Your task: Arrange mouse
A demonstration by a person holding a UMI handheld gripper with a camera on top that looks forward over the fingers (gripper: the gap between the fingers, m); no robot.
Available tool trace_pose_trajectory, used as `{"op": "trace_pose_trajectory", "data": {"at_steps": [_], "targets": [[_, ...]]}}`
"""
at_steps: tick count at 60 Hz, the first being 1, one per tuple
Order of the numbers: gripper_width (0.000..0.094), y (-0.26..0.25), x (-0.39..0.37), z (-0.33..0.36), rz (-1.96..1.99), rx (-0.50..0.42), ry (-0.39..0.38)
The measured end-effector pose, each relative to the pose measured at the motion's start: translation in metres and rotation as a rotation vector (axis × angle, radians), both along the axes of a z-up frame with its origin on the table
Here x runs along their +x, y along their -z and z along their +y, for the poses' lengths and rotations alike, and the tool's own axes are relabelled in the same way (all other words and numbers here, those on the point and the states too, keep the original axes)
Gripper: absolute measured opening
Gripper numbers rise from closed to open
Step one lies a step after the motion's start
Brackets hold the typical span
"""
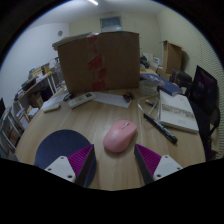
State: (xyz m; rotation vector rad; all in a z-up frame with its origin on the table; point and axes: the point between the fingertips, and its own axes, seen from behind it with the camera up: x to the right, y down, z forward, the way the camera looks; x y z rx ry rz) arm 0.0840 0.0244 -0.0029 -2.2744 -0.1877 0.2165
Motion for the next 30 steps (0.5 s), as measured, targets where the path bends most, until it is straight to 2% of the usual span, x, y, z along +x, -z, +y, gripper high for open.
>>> {"op": "trace_pose_trajectory", "data": {"at_steps": [4, 16, 21, 22, 28, 30], "targets": [[0.0826, 0.011, -0.002, 0.016, -0.012, -0.004, 0.014], [0.0811, 0.014, -0.001, 0.068, -0.060, 0.061, 0.058], [0.0747, 0.013, -0.004, 0.081, -0.059, 0.083, 0.061], [0.0778, 0.012, -0.004, 0.083, -0.058, 0.088, 0.064], [0.0537, 0.013, -0.003, 0.088, -0.058, 0.097, 0.086], [0.0510, 0.013, -0.003, 0.088, -0.059, 0.095, 0.088]]}}
